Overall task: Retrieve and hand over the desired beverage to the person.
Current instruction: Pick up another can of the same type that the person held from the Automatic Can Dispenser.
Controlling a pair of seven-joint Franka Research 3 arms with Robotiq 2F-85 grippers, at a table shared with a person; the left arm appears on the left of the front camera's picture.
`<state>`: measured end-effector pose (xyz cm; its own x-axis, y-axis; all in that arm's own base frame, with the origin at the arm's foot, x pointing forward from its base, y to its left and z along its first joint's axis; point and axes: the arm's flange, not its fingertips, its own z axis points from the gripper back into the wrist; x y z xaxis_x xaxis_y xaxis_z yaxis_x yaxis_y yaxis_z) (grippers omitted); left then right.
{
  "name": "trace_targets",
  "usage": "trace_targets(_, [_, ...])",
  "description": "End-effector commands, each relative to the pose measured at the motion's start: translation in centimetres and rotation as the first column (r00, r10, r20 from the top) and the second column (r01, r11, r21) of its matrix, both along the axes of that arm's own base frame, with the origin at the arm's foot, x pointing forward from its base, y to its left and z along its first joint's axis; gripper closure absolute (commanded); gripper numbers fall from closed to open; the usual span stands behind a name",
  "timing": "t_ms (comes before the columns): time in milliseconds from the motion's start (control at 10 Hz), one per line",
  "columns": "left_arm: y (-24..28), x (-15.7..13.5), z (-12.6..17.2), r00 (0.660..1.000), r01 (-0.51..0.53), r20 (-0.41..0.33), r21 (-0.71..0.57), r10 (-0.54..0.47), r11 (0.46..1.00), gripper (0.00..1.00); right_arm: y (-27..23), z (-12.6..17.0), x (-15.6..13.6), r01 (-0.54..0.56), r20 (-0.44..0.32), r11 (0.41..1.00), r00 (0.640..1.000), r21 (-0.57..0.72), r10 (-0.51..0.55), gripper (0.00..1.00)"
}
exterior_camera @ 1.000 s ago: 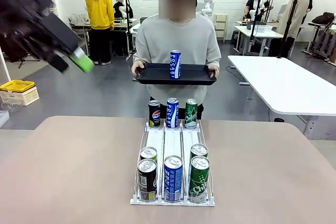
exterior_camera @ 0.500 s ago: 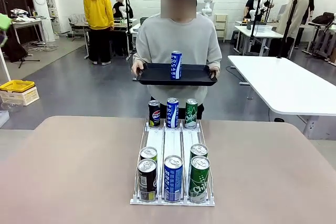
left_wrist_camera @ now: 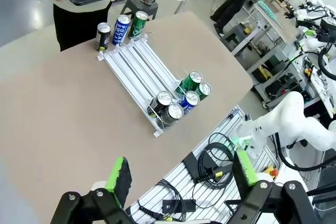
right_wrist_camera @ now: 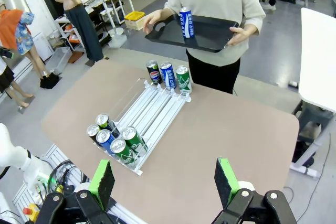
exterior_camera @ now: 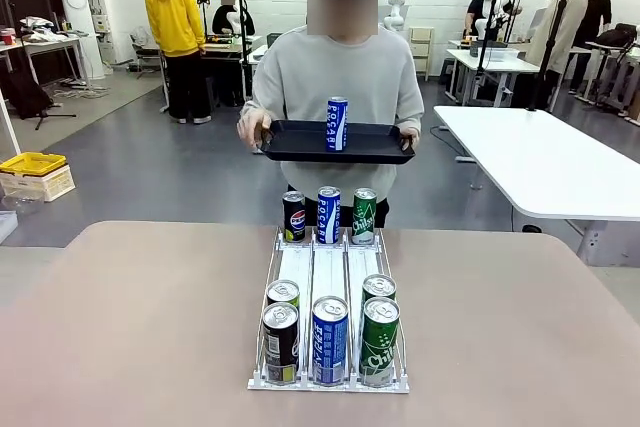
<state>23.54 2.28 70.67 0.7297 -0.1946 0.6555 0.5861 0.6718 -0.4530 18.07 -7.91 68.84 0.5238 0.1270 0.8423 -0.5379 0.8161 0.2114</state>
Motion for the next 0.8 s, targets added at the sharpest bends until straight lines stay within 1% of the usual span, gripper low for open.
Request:
trace_targets(0, [-0.2, 0.43, 0.06, 1.0, 0.014, 0.024, -0.005, -0.013, 1.0, 0.0, 0.17, -0.15, 0.12, -0.014, -0.001, 1.0, 1.0, 0.005, 0.014, 0.0])
trace_targets(700, [-0.2, 0.43, 0.06, 1.0, 0.014, 0.024, -0.005, -0.013, 1.0, 0.0, 0.17, -0.15, 0.12, -0.014, -0.001, 1.0, 1.0, 0.005, 0.014, 0.0])
